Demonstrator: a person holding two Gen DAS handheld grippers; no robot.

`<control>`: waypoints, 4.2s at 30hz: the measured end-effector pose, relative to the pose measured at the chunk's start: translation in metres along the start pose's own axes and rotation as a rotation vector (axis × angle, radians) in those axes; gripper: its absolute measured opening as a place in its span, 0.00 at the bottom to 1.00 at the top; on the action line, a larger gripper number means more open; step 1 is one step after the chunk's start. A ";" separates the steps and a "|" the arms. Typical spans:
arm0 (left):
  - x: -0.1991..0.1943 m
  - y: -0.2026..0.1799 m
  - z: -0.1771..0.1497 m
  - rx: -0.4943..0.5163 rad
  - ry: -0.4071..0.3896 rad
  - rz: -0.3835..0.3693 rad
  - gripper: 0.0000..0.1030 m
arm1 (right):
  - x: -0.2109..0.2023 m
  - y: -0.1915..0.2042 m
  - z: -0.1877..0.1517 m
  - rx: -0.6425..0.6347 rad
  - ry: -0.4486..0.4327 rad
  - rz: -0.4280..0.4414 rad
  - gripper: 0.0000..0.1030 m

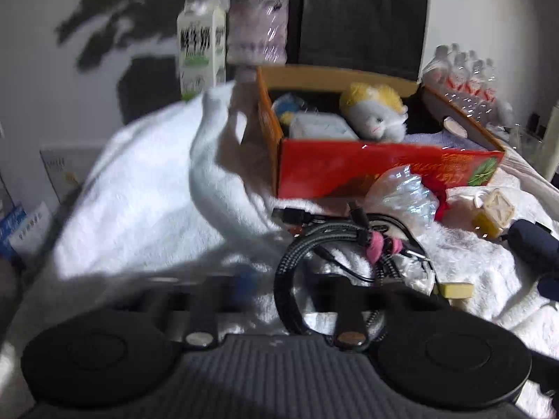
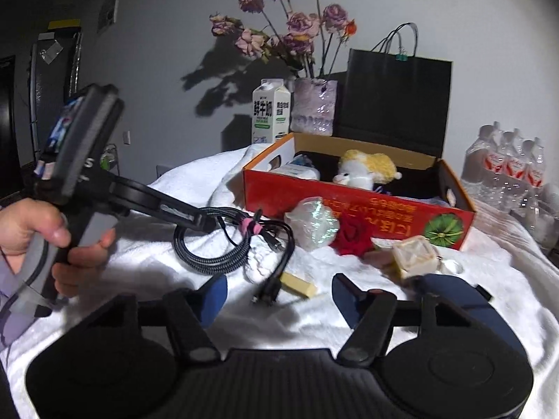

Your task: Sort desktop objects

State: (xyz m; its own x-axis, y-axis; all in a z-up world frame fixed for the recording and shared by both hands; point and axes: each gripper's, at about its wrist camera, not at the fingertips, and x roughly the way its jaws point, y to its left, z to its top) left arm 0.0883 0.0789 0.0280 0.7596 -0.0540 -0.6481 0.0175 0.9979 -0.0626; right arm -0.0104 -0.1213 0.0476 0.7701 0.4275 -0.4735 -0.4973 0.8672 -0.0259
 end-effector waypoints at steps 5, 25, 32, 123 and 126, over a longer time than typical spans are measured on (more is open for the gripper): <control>-0.037 0.010 -0.007 -0.063 -0.084 -0.069 0.11 | 0.034 0.005 0.010 -0.023 0.034 0.006 0.48; -0.148 0.043 -0.037 -0.273 -0.176 -0.041 0.12 | 0.038 0.009 0.029 0.057 0.038 0.007 0.12; -0.188 -0.008 -0.036 -0.190 -0.212 -0.142 0.12 | -0.054 -0.022 0.020 0.156 -0.082 -0.035 0.12; -0.159 -0.085 -0.115 0.011 -0.005 0.096 0.92 | -0.110 -0.028 -0.077 0.099 -0.007 -0.149 0.88; -0.158 -0.082 -0.111 0.002 -0.032 0.091 0.91 | -0.120 -0.027 -0.075 0.110 -0.043 -0.152 0.87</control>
State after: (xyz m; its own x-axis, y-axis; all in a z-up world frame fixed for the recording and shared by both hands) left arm -0.1054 0.0019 0.0507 0.7788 0.0381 -0.6262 -0.0511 0.9987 -0.0028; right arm -0.1191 -0.2148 0.0394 0.8506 0.2974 -0.4336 -0.3288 0.9444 0.0028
